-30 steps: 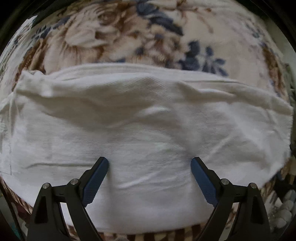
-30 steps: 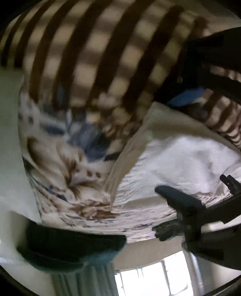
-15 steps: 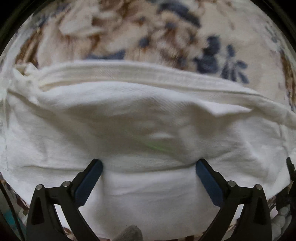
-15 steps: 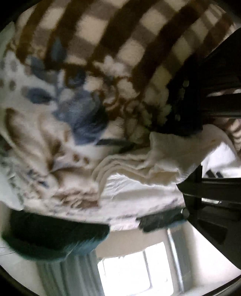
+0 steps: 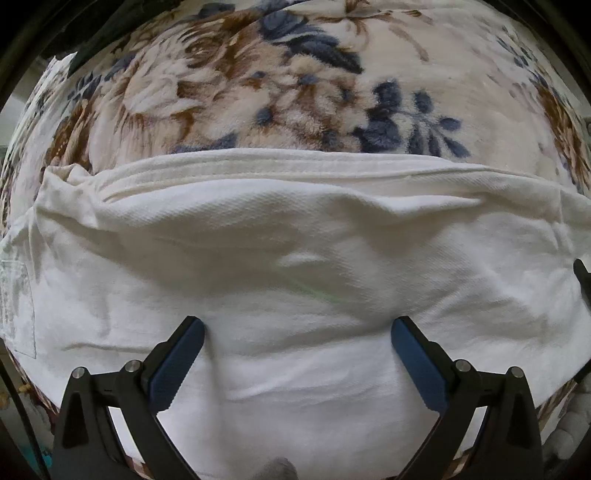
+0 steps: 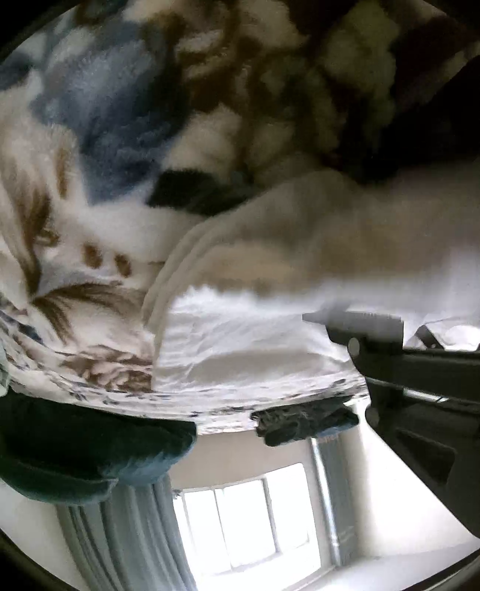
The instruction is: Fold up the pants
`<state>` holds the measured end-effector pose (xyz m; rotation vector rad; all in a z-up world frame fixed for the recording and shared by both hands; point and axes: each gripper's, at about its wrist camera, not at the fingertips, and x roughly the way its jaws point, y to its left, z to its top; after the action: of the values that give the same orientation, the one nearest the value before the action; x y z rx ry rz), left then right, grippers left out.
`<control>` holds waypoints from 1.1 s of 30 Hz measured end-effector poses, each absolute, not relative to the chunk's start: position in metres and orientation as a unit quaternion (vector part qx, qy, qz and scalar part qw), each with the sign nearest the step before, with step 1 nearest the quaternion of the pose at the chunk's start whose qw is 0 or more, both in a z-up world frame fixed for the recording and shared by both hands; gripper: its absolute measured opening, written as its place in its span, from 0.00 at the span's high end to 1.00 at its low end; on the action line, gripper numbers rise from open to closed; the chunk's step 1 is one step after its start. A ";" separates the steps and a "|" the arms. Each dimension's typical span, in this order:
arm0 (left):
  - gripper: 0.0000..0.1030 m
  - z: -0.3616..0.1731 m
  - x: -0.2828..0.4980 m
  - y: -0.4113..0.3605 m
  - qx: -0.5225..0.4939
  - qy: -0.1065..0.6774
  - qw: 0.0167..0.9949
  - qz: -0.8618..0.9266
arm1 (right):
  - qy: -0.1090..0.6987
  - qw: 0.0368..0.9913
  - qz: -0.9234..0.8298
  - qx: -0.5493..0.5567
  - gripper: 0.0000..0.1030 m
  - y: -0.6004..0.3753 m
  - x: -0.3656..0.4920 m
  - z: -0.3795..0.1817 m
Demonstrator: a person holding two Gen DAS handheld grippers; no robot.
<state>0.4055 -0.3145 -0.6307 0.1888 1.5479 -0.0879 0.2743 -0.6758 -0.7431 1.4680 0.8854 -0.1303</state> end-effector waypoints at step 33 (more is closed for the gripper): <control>0.00 -0.525 0.399 0.044 -0.059 0.666 0.736 0.101 | 0.528 0.822 -0.001 0.214 0.93 -0.226 0.396 -0.560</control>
<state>0.3992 0.0444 -0.5251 -0.1304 1.4635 0.2214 0.3962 -0.2258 -0.5604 0.4564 1.1233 -0.0022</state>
